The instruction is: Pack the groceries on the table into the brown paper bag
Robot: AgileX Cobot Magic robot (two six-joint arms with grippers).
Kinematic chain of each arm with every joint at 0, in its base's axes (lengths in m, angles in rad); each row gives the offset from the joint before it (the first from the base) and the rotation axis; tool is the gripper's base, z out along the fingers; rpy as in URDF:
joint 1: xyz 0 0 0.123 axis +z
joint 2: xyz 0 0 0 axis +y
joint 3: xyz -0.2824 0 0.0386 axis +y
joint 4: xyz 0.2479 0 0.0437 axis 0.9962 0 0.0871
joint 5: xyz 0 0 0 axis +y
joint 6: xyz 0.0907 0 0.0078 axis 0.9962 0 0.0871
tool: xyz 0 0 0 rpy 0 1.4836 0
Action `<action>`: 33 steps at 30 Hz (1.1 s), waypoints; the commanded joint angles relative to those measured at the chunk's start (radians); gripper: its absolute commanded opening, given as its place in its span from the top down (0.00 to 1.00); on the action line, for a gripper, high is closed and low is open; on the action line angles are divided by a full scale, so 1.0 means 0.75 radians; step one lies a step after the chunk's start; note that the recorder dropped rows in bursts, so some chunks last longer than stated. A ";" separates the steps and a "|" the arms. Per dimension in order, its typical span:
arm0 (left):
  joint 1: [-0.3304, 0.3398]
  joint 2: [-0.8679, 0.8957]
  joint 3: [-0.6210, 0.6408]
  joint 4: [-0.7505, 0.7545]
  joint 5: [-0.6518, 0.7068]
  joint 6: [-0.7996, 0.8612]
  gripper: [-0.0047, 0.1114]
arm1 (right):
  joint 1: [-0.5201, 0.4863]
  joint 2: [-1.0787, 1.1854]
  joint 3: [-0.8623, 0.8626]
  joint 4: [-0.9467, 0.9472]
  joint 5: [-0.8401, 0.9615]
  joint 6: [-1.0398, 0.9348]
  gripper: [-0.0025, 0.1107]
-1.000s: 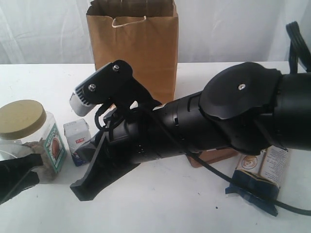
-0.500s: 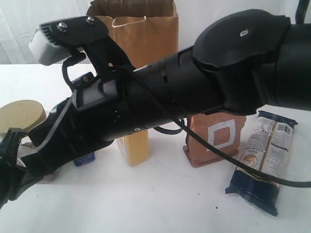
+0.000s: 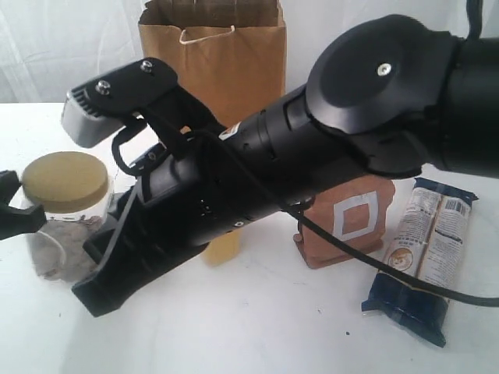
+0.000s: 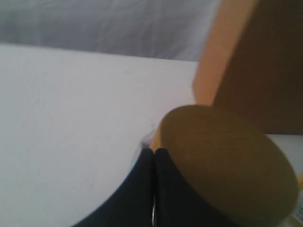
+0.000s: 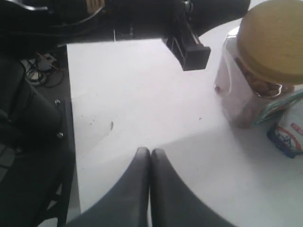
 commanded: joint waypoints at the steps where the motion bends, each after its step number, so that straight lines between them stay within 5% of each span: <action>1: 0.000 -0.005 -0.036 0.136 -0.045 0.414 0.96 | 0.002 -0.003 -0.007 -0.156 0.048 0.095 0.98; 4: 0.000 -0.005 -0.036 0.054 -0.141 0.769 0.96 | 0.002 -0.003 -0.007 -0.204 0.050 0.145 0.98; 6: 0.000 -0.019 -0.036 0.038 -0.177 0.788 0.96 | 0.002 -0.003 -0.007 -0.219 0.050 0.152 0.98; 12: 0.000 -0.099 -0.022 -0.229 -0.182 0.409 0.96 | 0.002 -0.003 -0.007 -0.254 0.053 0.178 0.98; 17: 0.000 -0.096 0.156 -0.469 -0.132 0.317 0.96 | -0.001 -0.003 -0.007 -0.278 0.053 0.187 0.98; 23: 0.000 -0.096 0.312 -0.458 -0.414 -0.052 0.96 | -0.001 -0.003 -0.007 -0.284 0.053 0.187 0.98; 27: 0.012 -0.096 0.312 -0.709 -0.438 -0.058 0.96 | -0.001 -0.003 -0.007 -0.284 0.053 0.187 0.98; 30: 0.097 -0.096 0.266 -0.773 -0.406 -0.061 0.96 | -0.001 -0.003 -0.007 -0.285 0.076 0.187 0.98; 33: 0.354 -0.091 0.089 -0.531 -0.143 -0.012 0.96 | -0.001 -0.003 -0.007 -0.285 0.171 0.187 0.98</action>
